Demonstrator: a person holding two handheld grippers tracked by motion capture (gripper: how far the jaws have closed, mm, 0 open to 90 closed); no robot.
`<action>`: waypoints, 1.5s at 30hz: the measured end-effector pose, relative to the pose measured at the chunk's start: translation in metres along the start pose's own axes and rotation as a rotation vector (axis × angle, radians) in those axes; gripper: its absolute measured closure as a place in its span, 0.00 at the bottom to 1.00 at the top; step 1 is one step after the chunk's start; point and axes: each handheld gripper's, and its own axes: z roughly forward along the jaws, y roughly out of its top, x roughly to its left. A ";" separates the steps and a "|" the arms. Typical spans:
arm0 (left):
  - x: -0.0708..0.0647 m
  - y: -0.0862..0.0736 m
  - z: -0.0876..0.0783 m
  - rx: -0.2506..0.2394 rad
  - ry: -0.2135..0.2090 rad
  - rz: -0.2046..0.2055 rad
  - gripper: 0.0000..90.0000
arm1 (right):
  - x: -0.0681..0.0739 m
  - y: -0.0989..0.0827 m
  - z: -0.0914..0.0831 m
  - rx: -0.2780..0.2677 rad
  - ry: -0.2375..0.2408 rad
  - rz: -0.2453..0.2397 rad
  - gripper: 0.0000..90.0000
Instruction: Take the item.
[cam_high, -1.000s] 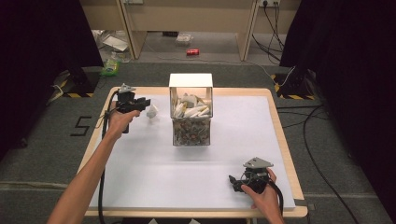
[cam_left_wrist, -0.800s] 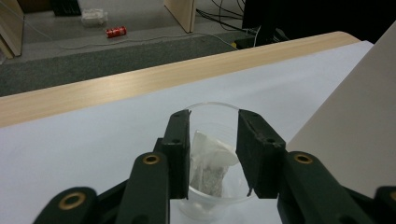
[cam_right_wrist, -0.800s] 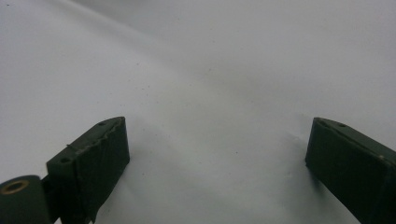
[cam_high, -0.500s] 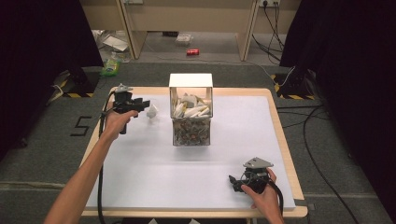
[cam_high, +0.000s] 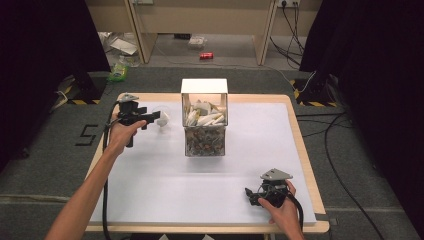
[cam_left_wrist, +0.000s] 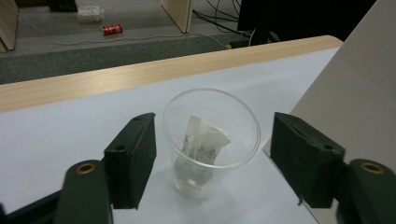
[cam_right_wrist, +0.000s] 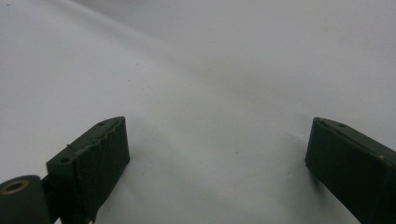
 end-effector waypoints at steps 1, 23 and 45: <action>0.000 -0.001 -0.001 -0.004 0.000 0.000 0.32 | 0.000 0.000 0.000 0.000 0.000 -0.002 0.08; -0.019 -0.005 -0.032 -0.032 -0.017 0.047 0.21 | 0.000 0.000 0.000 0.000 0.000 0.000 0.08; -0.028 -0.041 -0.055 -0.065 -0.044 0.029 0.21 | 0.001 0.000 0.000 0.000 -0.001 0.008 0.08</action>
